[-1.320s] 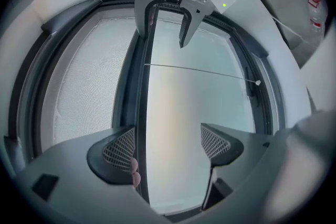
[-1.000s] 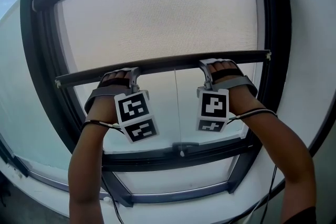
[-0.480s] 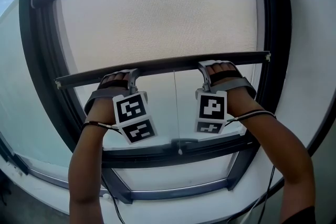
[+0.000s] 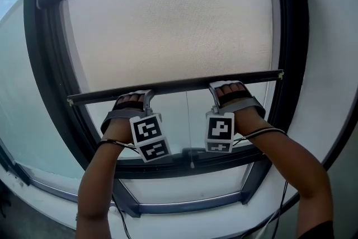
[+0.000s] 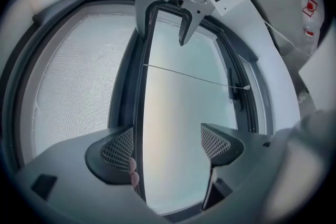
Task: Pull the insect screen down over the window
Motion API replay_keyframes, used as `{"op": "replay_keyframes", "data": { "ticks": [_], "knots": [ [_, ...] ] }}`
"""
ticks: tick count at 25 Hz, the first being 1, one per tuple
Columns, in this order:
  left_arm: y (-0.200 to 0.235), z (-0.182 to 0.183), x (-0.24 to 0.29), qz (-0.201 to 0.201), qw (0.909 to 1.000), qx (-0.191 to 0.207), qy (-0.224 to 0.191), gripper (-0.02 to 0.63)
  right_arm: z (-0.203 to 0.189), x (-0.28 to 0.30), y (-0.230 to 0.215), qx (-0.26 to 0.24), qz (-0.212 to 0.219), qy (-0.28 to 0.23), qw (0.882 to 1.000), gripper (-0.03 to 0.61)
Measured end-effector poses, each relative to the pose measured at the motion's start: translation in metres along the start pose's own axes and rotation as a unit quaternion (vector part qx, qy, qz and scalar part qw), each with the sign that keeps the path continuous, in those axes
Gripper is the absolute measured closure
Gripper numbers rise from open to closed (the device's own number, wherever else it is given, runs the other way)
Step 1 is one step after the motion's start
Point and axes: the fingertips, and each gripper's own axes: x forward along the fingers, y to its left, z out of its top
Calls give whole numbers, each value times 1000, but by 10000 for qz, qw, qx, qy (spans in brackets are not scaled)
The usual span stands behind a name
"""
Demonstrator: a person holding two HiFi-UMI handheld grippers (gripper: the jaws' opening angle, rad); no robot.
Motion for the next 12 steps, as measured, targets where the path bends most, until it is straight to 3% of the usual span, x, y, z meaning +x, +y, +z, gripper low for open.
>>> {"op": "replay_keyframes", "data": {
  "ticks": [12],
  "knots": [
    [-7, 1, 6, -113, 9998, -134, 85, 221, 3, 2, 6, 211, 117, -101, 9997, 224]
  ]
}}
